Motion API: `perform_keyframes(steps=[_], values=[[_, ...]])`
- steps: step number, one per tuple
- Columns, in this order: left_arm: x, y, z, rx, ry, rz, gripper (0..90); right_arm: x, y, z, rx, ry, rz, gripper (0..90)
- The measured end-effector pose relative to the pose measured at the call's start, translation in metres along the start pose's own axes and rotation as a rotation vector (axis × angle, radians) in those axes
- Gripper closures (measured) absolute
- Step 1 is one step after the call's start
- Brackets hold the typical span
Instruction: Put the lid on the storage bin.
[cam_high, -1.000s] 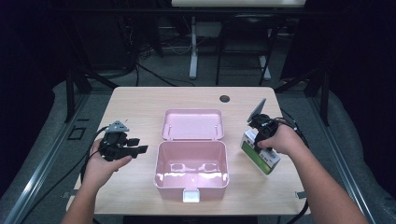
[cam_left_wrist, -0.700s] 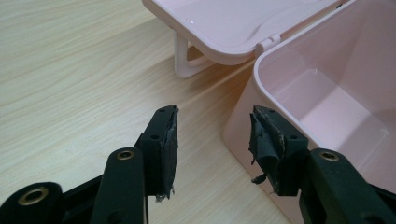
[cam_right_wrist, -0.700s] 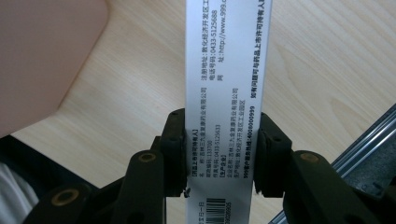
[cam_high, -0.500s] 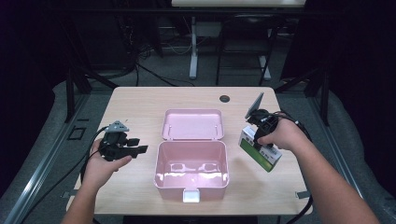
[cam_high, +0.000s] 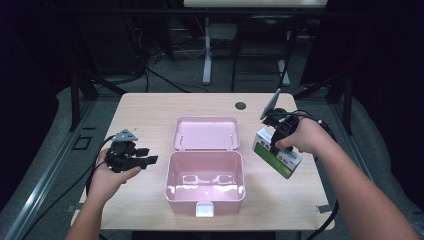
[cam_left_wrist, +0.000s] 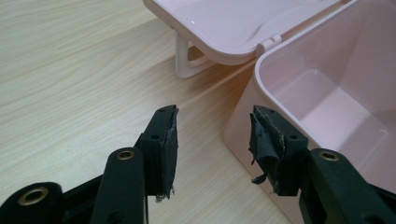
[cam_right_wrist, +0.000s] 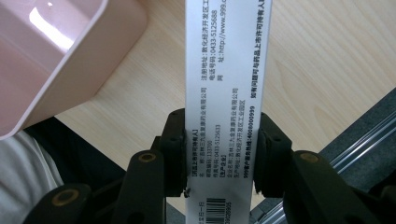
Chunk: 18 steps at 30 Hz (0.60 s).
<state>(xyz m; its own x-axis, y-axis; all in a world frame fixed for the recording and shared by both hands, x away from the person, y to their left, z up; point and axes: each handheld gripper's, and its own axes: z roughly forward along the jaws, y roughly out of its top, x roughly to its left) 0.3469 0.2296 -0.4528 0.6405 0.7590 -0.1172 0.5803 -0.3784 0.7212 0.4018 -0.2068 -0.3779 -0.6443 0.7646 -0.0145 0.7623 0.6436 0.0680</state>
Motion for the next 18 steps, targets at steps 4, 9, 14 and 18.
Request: perform_keyframes(steps=[4, 9, 14, 18], values=[[0.001, 0.000, 0.000, 0.005, 0.002, 0.005, 51.0, 0.004, 0.001, -0.006, -0.002, -0.004, -0.044, 61.8], [0.001, 0.000, 0.001, 0.003, 0.001, 0.003, 51.0, 0.011, 0.004, -0.017, -0.026, -0.040, -0.124, 61.8], [0.001, 0.000, 0.001, 0.003, 0.001, 0.001, 51.0, 0.019, 0.008, -0.027, -0.045, -0.061, -0.222, 61.8], [0.002, -0.001, 0.001, 0.001, 0.000, -0.002, 51.0, 0.025, 0.011, -0.033, -0.046, -0.042, -0.305, 61.7]])
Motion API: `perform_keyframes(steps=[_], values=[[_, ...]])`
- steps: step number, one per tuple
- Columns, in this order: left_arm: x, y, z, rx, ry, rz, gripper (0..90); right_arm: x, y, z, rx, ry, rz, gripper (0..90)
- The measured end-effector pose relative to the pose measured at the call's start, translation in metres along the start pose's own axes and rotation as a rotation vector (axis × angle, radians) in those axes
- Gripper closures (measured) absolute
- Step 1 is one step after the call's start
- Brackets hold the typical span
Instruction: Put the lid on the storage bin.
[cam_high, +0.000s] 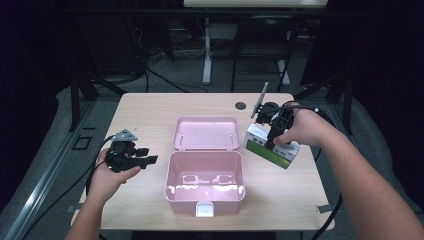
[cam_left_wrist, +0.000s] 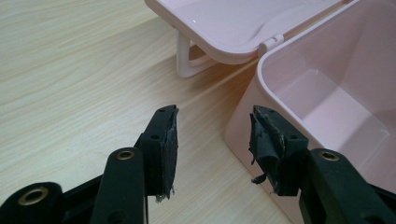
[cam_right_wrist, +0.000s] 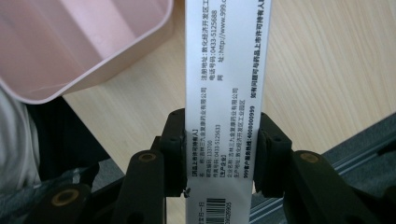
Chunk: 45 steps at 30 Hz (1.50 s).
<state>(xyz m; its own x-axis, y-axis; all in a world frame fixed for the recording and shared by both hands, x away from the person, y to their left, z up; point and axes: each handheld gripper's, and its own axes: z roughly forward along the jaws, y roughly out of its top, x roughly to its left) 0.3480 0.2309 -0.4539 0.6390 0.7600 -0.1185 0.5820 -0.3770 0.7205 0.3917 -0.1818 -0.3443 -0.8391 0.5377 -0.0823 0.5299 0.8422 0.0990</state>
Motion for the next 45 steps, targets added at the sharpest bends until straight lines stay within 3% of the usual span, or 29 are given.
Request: perform_keyframes(steps=[6, 14, 20, 34, 45], values=[[0.000, 0.000, 0.000, 0.001, -0.002, -0.002, 51.0, 0.014, 0.009, -0.006, 0.026, 0.018, -0.116, 61.7], [0.000, 0.000, -0.001, -0.001, -0.003, -0.003, 51.0, 0.038, 0.023, -0.010, 0.048, 0.012, -0.204, 61.7], [0.001, 0.000, 0.000, -0.003, -0.002, -0.006, 51.0, 0.056, 0.037, -0.014, 0.036, 0.007, -0.268, 61.8], [0.001, 0.000, -0.001, -0.001, -0.009, -0.005, 51.0, 0.099, 0.069, -0.017, 0.019, 0.019, -0.379, 61.7], [0.000, 0.001, -0.001, -0.001, -0.010, 0.002, 51.1, 0.120, 0.083, -0.013, 0.006, 0.037, -0.429, 61.7]])
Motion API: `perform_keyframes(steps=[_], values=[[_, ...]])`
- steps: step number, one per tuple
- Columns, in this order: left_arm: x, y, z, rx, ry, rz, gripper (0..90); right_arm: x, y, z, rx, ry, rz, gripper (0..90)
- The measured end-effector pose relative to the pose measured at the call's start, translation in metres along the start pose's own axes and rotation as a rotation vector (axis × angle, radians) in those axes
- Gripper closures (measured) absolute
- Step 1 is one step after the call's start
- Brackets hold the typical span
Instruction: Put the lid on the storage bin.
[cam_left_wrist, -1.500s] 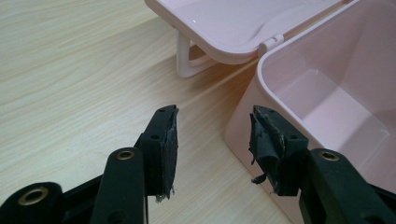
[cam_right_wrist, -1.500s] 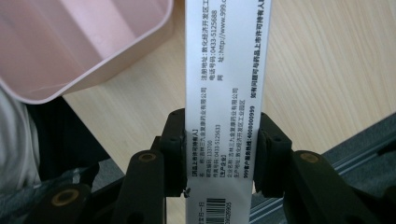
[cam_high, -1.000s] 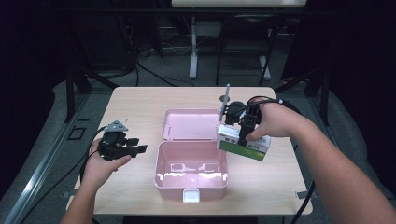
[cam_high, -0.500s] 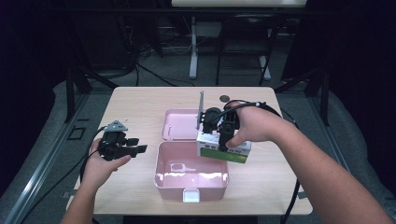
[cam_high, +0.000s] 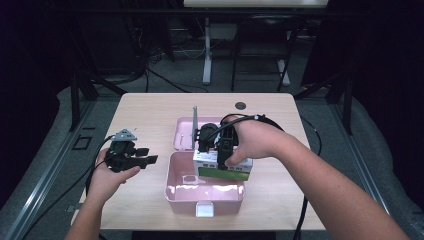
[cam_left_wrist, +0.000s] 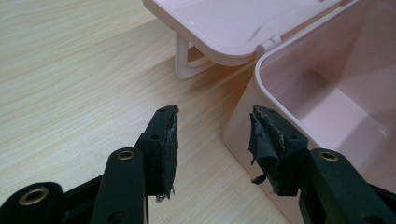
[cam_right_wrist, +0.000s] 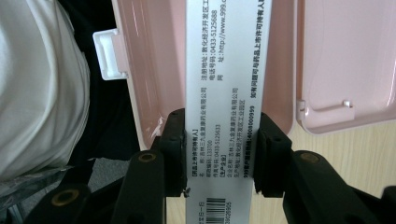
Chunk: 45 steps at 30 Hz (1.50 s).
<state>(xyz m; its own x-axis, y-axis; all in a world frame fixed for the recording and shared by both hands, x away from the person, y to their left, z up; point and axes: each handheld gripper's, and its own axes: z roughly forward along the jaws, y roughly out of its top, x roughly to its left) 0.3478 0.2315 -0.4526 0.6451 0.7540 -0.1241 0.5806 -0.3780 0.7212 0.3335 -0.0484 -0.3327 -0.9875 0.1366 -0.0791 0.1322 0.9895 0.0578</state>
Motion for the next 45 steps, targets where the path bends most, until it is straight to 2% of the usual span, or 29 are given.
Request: perform_keyframes(steps=[8, 16, 23, 31, 45], values=[[0.000, 0.000, 0.000, -0.008, 0.003, -0.003, 51.1, 0.009, 0.010, 0.006, 0.004, 0.022, -0.027, 61.7], [0.000, 0.000, -0.001, -0.012, 0.003, -0.005, 51.3, 0.016, 0.013, 0.023, 0.016, 0.050, -0.042, 61.7], [0.000, 0.000, 0.000, -0.004, 0.003, 0.002, 51.3, 0.023, 0.014, 0.038, 0.031, 0.048, -0.068, 61.7], [0.000, 0.000, 0.000, -0.006, 0.006, 0.004, 51.3, 0.027, 0.014, 0.050, 0.040, 0.055, -0.076, 61.7], [0.000, 0.000, 0.000, 0.001, 0.001, 0.003, 51.4, 0.027, 0.013, 0.074, 0.050, 0.100, -0.083, 61.8]])
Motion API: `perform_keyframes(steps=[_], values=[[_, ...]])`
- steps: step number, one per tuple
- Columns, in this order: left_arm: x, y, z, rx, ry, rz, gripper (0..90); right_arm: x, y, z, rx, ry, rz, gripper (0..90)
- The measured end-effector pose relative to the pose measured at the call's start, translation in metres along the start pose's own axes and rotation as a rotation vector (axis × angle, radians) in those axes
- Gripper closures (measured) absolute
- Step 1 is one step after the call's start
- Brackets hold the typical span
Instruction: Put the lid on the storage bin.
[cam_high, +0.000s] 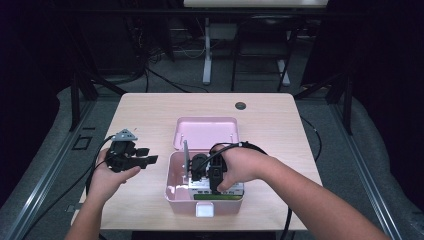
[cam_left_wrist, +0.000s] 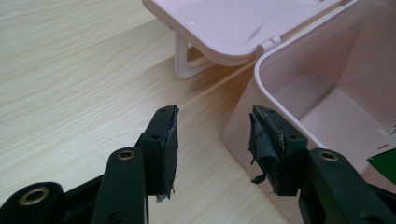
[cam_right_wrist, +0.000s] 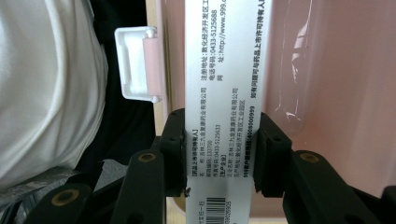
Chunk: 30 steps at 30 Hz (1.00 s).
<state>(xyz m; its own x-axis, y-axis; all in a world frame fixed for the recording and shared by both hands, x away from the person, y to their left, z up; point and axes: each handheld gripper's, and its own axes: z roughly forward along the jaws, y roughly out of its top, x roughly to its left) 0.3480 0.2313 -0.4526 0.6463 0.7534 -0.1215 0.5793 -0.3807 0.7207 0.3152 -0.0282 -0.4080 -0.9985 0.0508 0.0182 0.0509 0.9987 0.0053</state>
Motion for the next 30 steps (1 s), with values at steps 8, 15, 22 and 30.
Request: perform_keyframes(steps=[8, 15, 22, 30], values=[[0.000, 0.000, 0.000, -0.002, -0.001, -0.003, 51.4, -0.001, 0.000, 0.012, 0.002, 0.013, -0.006, 61.8], [0.001, 0.000, 0.000, -0.004, 0.001, -0.002, 51.3, -0.004, 0.001, 0.021, 0.001, 0.033, -0.008, 61.8], [0.001, 0.000, 0.000, -0.001, 0.000, -0.002, 51.4, -0.008, 0.000, 0.032, -0.001, 0.054, -0.005, 61.8], [0.000, 0.000, 0.000, -0.001, 0.001, 0.000, 51.4, -0.011, 0.000, 0.043, 0.004, 0.063, -0.001, 61.7]])
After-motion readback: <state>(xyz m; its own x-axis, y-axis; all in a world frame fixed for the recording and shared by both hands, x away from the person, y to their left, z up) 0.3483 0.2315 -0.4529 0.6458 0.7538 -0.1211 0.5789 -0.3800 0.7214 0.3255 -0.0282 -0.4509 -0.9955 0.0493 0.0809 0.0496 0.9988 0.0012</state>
